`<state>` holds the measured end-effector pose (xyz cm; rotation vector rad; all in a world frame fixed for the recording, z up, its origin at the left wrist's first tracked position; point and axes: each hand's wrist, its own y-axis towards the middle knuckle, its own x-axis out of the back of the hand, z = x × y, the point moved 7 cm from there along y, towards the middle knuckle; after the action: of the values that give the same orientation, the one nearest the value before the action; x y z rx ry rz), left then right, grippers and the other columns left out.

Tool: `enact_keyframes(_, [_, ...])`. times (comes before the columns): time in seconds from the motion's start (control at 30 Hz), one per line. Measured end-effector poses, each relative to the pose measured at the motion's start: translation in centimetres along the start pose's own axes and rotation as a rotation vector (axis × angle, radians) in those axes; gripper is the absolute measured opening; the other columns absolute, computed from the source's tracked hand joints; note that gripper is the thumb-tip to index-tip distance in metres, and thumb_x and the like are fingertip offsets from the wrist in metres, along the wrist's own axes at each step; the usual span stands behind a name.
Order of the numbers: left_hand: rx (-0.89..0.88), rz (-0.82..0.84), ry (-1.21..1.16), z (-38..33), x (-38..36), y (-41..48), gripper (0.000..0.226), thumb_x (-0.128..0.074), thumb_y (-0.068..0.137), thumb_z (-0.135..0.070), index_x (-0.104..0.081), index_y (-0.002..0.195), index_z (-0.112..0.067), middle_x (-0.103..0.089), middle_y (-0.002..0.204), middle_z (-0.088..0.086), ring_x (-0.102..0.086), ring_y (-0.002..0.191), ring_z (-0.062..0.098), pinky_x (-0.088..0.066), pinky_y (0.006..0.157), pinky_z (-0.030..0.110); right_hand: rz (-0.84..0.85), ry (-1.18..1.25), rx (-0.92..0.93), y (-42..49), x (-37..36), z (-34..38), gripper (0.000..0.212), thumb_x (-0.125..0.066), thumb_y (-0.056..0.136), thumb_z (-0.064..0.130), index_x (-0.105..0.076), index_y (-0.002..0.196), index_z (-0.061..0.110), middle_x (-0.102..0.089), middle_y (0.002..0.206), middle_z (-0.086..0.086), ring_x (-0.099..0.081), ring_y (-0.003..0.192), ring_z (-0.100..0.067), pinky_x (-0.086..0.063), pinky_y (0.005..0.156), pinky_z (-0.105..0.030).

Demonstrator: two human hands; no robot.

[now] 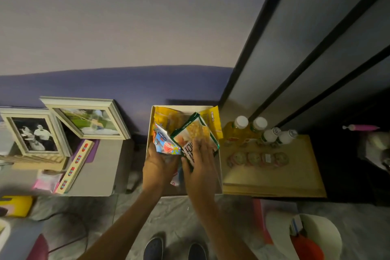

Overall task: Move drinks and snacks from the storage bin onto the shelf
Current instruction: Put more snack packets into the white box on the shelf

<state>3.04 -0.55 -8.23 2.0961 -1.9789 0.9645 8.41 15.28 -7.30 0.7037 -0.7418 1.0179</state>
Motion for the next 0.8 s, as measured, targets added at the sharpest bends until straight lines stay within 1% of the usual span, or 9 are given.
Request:
enact_keyframes(0.1, [-0.035,-0.004,0.009,-1.1,0.3,-0.6,0.099,-0.076,0.072,-0.077,-0.03,0.154,-0.045,-0.057,0.144,-0.003,-0.065,0.124,0.026,-0.059,0.097,0.052,-0.017,-0.031,0.001,0.5,1.0,0.5,0.076,-0.075,0.095,0.047,-0.051,0.158,0.013,-0.054,0.159,-0.013,-0.05,0.148,-0.037,-0.047,0.114,-0.046])
enact_keyframes(0.2, [-0.118,0.001,0.158,-1.8,1.2,-1.7,0.118,-0.084,0.072,-0.066,-0.019,0.163,-0.028,-0.039,0.159,0.005,-0.055,0.137,0.03,-0.055,0.1,0.05,0.002,-0.035,-0.004,0.6,2.3,0.7,0.077,-0.067,0.096,0.056,-0.049,0.16,0.016,-0.049,0.163,-0.011,-0.044,0.152,-0.034,-0.046,0.119,-0.053])
enact_keyframes(0.27, [-0.226,-0.008,0.293,-2.5,2.4,-2.4,0.12,-0.078,0.074,-0.073,-0.014,0.165,-0.027,-0.033,0.164,0.005,-0.049,0.142,0.029,-0.055,0.102,0.051,0.016,-0.016,-0.012,0.8,3.5,0.7,0.078,-0.064,0.096,0.06,-0.05,0.158,0.015,-0.049,0.163,-0.009,-0.042,0.153,-0.032,-0.047,0.115,-0.054])
enact_keyframes(0.37, [-0.333,-0.017,0.424,-3.9,4.5,-2.5,0.115,-0.061,0.079,-0.083,-0.011,0.166,-0.027,-0.021,0.172,0.002,-0.024,0.158,0.025,-0.04,0.12,0.056,0.055,-0.019,-0.008,1.6,5.9,1.6,0.084,-0.058,0.096,0.067,-0.046,0.161,0.016,-0.043,0.168,-0.005,-0.032,0.159,-0.028,-0.043,0.121,-0.052])
enact_keyframes(0.47, [-0.424,0.067,0.432,-7.0,7.0,-2.5,0.115,-0.062,0.082,-0.081,-0.007,0.168,-0.028,-0.01,0.176,-0.001,-0.005,0.162,0.02,-0.022,0.129,0.053,0.088,-0.021,0.019,3.1,9.2,3.1,0.093,-0.048,0.095,0.079,-0.04,0.165,0.018,-0.035,0.172,-0.003,-0.026,0.162,-0.026,-0.037,0.125,-0.048])
enact_keyframes(0.53, [-0.522,0.115,0.409,-9.9,9.2,-2.8,0.115,-0.061,0.081,-0.083,-0.007,0.168,-0.03,-0.008,0.176,-0.005,-0.004,0.162,0.017,-0.018,0.13,0.049,0.124,-0.009,0.044,4.2,11.9,4.7,0.097,-0.043,0.094,0.082,-0.034,0.167,0.018,-0.03,0.175,-0.003,-0.022,0.163,-0.024,-0.034,0.127,-0.047])
enact_keyframes(0.6, [-0.614,0.119,0.423,-13.0,11.7,-3.1,0.115,-0.048,0.079,-0.092,-0.009,0.168,-0.031,-0.009,0.175,-0.008,-0.004,0.161,0.013,-0.013,0.13,0.047,0.139,-0.021,0.075,5.6,15.2,6.9,0.101,-0.041,0.093,0.084,-0.03,0.168,0.018,-0.025,0.176,-0.002,-0.018,0.164,-0.022,-0.03,0.129,-0.046])
enact_keyframes(0.7, [-0.699,0.063,0.48,-17.4,15.7,-3.6,0.111,-0.039,0.081,-0.096,-0.01,0.167,-0.032,-0.009,0.175,-0.008,-0.003,0.162,0.013,-0.005,0.131,0.05,0.158,-0.049,0.094,7.4,20.4,10.5,0.102,-0.05,0.095,0.078,-0.017,0.171,0.02,-0.016,0.178,-0.001,-0.014,0.164,-0.022,-0.024,0.131,-0.047])
enact_keyframes(0.8, [-0.756,0.017,0.524,-22.1,19.5,-4.6,0.108,-0.038,0.083,-0.093,-0.014,0.167,-0.031,-0.012,0.175,-0.004,-0.007,0.162,0.016,-0.007,0.131,0.051,0.12,-0.053,0.099,8.8,25.5,13.8,0.106,-0.055,0.091,0.078,-0.018,0.171,0.02,-0.019,0.178,-0.002,-0.02,0.163,-0.024,-0.029,0.129,-0.047])
